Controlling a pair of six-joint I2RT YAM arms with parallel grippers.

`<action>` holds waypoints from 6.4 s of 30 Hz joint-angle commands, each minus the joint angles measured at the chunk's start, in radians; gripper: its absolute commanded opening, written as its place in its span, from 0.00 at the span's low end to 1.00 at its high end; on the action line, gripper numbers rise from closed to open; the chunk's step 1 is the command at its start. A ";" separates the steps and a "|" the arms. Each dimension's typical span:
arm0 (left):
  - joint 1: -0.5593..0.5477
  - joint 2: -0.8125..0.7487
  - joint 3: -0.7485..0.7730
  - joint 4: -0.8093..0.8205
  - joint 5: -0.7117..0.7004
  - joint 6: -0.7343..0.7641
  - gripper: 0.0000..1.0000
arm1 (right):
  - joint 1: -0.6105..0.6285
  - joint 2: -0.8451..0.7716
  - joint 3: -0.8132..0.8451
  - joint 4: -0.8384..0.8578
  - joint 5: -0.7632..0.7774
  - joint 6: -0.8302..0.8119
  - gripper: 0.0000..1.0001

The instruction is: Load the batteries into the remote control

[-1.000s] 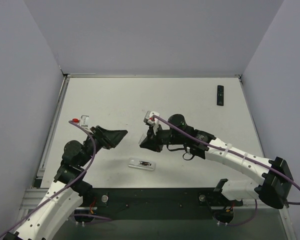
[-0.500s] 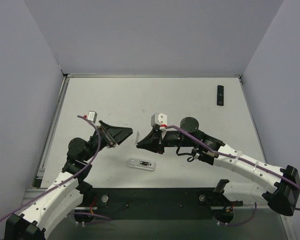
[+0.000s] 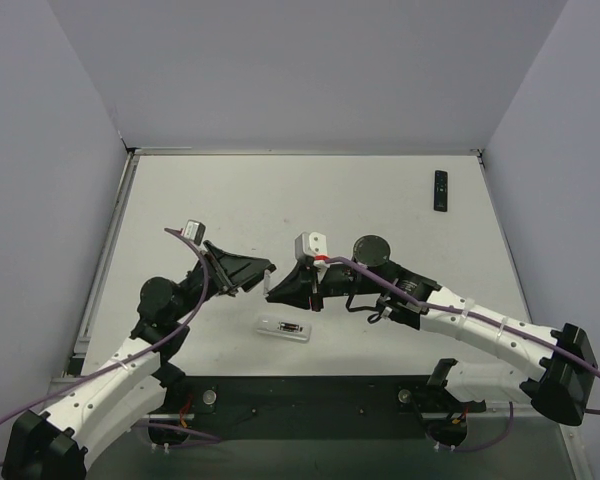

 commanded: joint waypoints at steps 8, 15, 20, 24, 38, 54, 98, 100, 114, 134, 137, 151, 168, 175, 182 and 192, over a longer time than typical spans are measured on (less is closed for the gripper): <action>-0.043 0.045 -0.030 0.207 -0.016 -0.071 0.63 | 0.005 0.004 0.023 0.134 -0.043 -0.035 0.00; -0.049 0.042 -0.039 0.227 -0.040 -0.084 0.52 | 0.007 0.021 0.011 0.152 -0.046 -0.042 0.00; -0.049 0.034 -0.056 0.227 -0.062 -0.095 0.48 | 0.004 0.024 -0.001 0.154 -0.041 -0.046 0.01; -0.049 0.031 -0.056 0.228 -0.072 -0.100 0.43 | 0.001 0.027 -0.011 0.155 -0.030 -0.046 0.03; -0.049 -0.183 -0.015 -0.264 -0.288 -0.017 0.05 | 0.047 0.017 0.023 -0.002 0.210 -0.056 0.46; -0.052 -0.320 0.072 -0.654 -0.470 0.081 0.01 | 0.314 0.095 0.040 0.109 0.921 0.066 0.65; -0.053 -0.288 0.258 -1.046 -0.562 0.592 0.68 | 0.089 -0.048 0.058 -0.392 0.691 0.385 0.00; -0.053 -0.251 0.278 -1.109 -0.551 0.633 0.69 | 0.050 -0.084 0.045 -0.463 0.650 0.418 0.00; -0.057 -0.157 0.153 -1.070 -0.300 0.819 0.73 | -0.168 0.013 -0.080 -0.474 0.137 0.706 0.00; -0.293 -0.159 0.221 -0.809 -0.014 1.514 0.76 | -0.206 0.024 -0.032 -0.397 -0.058 0.760 0.00; -0.322 -0.133 0.243 -0.818 0.010 1.640 0.76 | -0.206 0.023 -0.017 -0.398 -0.072 0.755 0.00; -0.414 -0.012 0.286 -0.786 -0.035 1.937 0.70 | -0.203 0.006 -0.012 -0.371 -0.095 0.769 0.00; -0.417 0.020 0.244 -0.783 -0.080 1.953 0.56 | -0.202 0.003 -0.018 -0.314 -0.118 0.803 0.00; -0.423 0.025 0.243 -0.793 -0.066 1.954 0.49 | -0.202 0.003 -0.023 -0.308 -0.113 0.810 0.00; -0.425 0.024 0.243 -0.804 -0.069 1.953 0.31 | -0.200 -0.003 -0.034 -0.306 -0.107 0.812 0.00; -0.423 0.033 0.250 -0.816 -0.039 1.934 0.16 | -0.202 -0.071 0.020 -0.438 -0.044 0.622 0.60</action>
